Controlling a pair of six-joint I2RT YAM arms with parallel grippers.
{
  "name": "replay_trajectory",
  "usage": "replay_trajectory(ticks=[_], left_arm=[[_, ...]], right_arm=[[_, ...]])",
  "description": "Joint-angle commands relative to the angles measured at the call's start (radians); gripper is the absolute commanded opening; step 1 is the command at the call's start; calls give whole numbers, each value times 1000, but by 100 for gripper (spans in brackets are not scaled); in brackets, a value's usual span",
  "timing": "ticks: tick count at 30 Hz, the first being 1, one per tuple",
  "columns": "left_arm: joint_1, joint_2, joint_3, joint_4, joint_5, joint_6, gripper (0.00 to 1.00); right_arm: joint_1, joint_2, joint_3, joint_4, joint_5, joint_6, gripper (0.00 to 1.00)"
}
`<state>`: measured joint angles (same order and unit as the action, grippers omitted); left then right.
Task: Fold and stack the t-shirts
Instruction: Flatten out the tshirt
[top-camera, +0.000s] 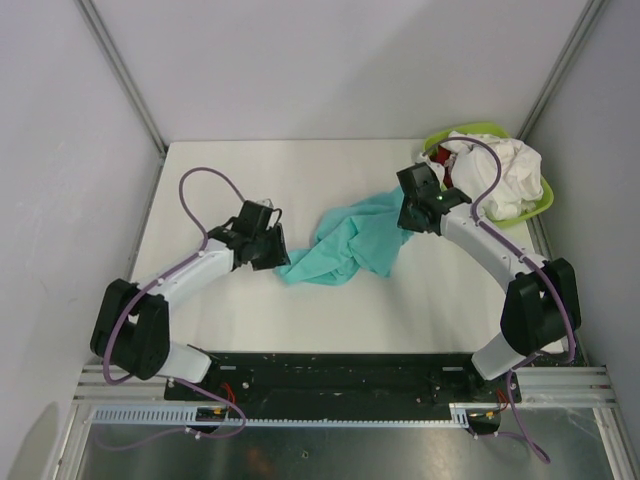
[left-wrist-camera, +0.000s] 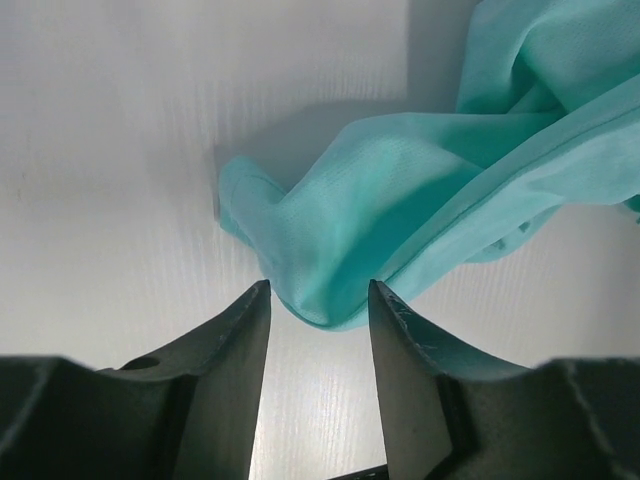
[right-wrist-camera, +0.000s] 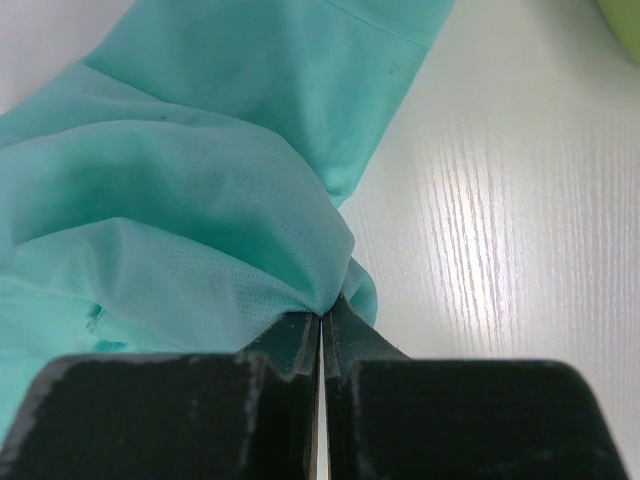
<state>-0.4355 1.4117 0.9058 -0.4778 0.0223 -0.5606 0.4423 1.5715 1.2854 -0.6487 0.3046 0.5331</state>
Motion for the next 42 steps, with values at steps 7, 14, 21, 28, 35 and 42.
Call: replay_trajectory(ticks=[7, 14, 21, 28, 35, 42], left_arm=[[-16, 15, -42, 39, -63, -43, 49], [-16, 3, -56, 40, -83, -38, 42], [-15, -2, -83, 48, -71, -31, 38], [-16, 48, -64, 64, -49, -30, 39], [-17, 129, -34, 93, -17, -40, 44], [-25, 184, -10, 116, -13, -74, 41]], right_arm=[[-52, -31, -81, 27, 28, -29, 0], [-109, -33, -168, 43, 52, -35, 0], [-141, -30, -221, 66, 34, -37, 0], [-140, -28, -232, 78, 14, -33, 0], [-135, -35, -238, 80, 5, -33, 0], [-121, -58, -238, 94, -15, -36, 0]])
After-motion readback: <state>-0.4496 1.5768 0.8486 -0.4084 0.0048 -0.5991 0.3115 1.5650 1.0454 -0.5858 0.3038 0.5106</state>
